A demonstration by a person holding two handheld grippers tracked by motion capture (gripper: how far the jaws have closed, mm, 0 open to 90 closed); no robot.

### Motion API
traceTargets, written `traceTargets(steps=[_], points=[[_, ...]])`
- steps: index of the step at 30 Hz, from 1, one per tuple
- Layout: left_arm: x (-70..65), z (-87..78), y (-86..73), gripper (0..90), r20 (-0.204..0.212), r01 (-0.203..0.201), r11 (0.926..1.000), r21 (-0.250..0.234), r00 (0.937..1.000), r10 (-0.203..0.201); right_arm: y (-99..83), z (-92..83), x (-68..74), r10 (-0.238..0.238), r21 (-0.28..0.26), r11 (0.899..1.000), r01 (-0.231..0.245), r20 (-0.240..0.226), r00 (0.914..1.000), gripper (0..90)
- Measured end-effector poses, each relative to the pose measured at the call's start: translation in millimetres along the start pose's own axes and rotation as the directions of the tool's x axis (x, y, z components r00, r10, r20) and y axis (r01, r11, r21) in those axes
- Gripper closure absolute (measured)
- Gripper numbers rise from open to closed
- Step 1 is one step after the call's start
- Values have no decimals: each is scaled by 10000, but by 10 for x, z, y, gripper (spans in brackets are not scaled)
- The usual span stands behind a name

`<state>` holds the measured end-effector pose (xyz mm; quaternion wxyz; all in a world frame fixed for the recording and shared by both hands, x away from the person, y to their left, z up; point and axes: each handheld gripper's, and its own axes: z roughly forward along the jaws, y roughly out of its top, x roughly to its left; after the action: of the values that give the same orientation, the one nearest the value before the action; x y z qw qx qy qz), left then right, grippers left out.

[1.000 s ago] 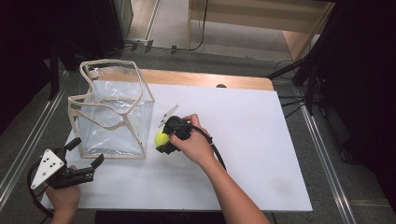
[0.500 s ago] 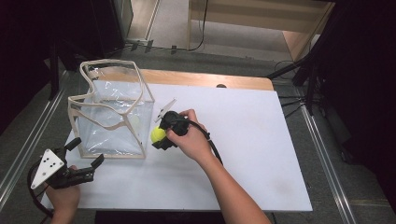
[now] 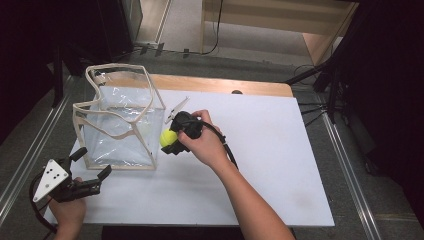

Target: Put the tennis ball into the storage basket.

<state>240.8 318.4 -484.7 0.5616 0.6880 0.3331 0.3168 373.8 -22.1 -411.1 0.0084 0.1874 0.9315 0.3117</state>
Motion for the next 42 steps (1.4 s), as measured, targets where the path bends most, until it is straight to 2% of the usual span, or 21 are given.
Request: traceTargets(steps=[19, 34, 42], points=[[0, 5, 0, 54, 9, 87, 10000, -43, 10000, -87, 240, -291, -33, -313, -176, 9993, 315, 109, 9995, 235], [1, 3, 1, 54, -4, 61, 10000, 4, 10000, -61, 414, -446, -45, -416, -335, 9986, 414, -62, 9991, 235], [2, 5, 0, 53, 6, 101, 9999, -46, 9999, -101, 508, -541, -50, -449, -377, 9983, 451, 58, 9990, 235]])
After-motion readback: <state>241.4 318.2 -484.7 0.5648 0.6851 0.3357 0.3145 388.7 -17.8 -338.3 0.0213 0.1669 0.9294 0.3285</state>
